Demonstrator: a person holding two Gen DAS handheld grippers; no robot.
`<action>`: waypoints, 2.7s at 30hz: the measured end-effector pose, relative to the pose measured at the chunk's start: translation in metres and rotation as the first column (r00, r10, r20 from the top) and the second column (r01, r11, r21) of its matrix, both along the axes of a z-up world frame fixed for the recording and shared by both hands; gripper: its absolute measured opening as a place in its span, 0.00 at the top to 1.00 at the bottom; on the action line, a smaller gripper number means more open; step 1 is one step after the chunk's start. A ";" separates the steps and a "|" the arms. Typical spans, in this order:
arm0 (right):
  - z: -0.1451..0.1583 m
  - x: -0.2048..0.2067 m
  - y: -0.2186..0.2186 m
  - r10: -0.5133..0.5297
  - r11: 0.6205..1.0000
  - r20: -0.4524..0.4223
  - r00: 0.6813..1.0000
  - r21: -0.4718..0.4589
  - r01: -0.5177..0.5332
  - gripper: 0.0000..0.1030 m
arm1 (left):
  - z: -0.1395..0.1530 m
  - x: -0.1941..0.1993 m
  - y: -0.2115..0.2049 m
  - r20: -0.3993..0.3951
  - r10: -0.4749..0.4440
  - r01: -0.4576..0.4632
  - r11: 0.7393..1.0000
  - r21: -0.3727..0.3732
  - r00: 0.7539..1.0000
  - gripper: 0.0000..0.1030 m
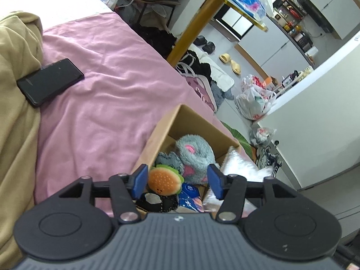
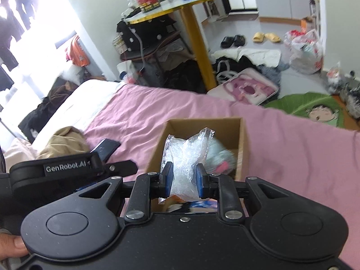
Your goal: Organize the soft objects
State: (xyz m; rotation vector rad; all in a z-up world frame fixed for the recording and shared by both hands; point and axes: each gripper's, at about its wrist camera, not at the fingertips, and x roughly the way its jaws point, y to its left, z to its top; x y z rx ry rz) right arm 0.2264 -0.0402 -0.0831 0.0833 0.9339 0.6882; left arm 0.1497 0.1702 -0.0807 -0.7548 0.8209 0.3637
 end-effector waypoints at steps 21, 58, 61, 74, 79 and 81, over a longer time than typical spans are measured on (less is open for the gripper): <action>0.039 -0.033 -0.043 -0.062 0.998 0.065 0.996 -0.005 0.063 0.23 | 0.040 -0.021 -0.024 -0.026 -0.108 0.110 0.989 0.103 0.994 0.01; 0.104 -0.130 -0.150 -0.200 0.980 0.168 0.965 0.031 0.198 0.00 | 0.117 -0.114 -0.120 -0.023 -0.374 0.357 0.862 0.361 0.927 0.01; 0.111 -0.142 -0.155 -0.193 0.981 0.181 0.964 0.033 0.190 0.00 | 0.124 -0.123 -0.126 -0.017 -0.389 0.366 0.850 0.379 0.921 0.01; 0.130 -0.187 -0.160 -0.179 0.984 0.234 0.956 0.029 0.177 0.00 | 0.146 -0.167 -0.145 0.008 -0.428 0.382 0.815 0.436 0.904 0.01; 0.132 -0.197 -0.163 -0.185 0.983 0.234 0.955 0.034 0.182 0.00 | 0.154 -0.181 -0.149 0.019 -0.431 0.377 0.810 0.449 0.902 0.01; 0.134 -0.203 -0.165 -0.187 0.982 0.237 0.953 0.038 0.183 0.00 | 0.156 -0.186 -0.150 0.020 -0.433 0.377 0.806 0.457 0.901 0.01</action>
